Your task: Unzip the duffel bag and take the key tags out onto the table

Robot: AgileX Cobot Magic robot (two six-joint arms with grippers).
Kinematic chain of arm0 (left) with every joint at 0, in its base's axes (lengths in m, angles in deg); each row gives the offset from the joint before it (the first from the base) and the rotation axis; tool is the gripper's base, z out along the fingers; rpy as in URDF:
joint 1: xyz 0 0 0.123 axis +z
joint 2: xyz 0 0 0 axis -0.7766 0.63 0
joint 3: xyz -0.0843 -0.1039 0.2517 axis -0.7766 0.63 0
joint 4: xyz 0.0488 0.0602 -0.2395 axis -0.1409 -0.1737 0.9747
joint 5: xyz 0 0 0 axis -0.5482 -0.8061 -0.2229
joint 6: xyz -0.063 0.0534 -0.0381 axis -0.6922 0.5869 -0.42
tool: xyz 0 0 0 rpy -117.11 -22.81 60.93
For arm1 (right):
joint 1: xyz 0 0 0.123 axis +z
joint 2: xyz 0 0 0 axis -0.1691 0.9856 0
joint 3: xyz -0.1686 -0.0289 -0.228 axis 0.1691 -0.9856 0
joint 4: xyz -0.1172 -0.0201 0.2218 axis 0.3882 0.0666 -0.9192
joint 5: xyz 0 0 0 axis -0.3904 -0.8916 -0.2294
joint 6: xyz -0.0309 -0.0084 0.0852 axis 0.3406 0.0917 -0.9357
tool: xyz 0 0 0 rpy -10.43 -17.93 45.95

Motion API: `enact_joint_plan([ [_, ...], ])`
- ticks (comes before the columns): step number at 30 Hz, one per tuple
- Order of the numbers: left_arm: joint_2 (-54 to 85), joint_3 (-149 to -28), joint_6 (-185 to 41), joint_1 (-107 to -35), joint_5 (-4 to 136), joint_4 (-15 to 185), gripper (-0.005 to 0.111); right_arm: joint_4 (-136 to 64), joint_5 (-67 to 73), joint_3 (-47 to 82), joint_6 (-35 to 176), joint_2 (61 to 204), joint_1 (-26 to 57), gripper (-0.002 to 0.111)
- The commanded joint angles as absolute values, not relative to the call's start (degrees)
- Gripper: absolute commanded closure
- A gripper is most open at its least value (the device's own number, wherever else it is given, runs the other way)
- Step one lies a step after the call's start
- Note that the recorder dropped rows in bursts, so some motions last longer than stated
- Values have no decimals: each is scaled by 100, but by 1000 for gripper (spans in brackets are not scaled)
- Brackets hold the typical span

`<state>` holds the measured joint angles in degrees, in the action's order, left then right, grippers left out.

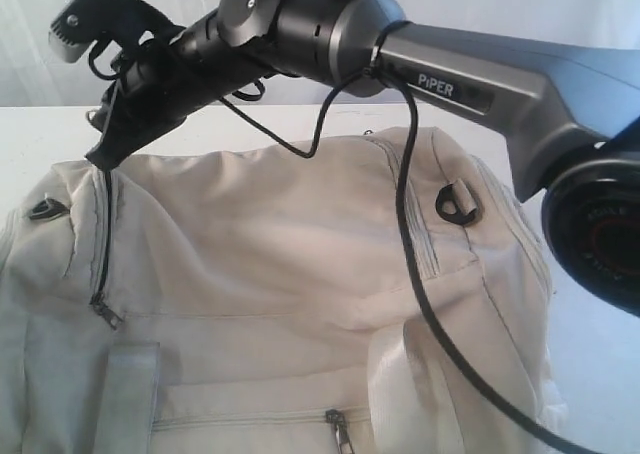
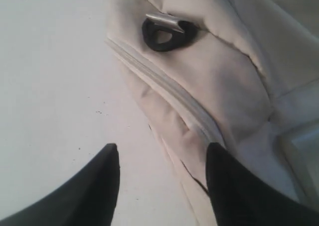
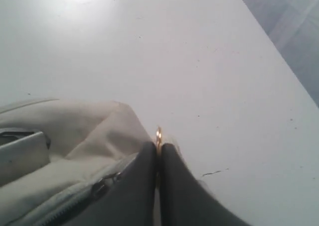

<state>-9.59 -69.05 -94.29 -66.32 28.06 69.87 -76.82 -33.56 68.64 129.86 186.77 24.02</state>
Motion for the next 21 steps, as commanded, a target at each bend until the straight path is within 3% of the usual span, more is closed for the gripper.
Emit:
enact_joint_plan([
  [1, -1125, -6891, -9719, -6628, 2902, 6882, 51, -8663, -3750, 6871, 13414, 18638, 2072, 108],
  [11, -507, -7154, -9223, -6639, 3865, 8429, 35, -9470, -4443, 6936, 13663, 18671, 1854, 108],
  [21, 880, -7154, -9089, -6651, 4603, 8612, 35, -9848, -5067, 7220, 13663, 18844, 1803, 108],
])
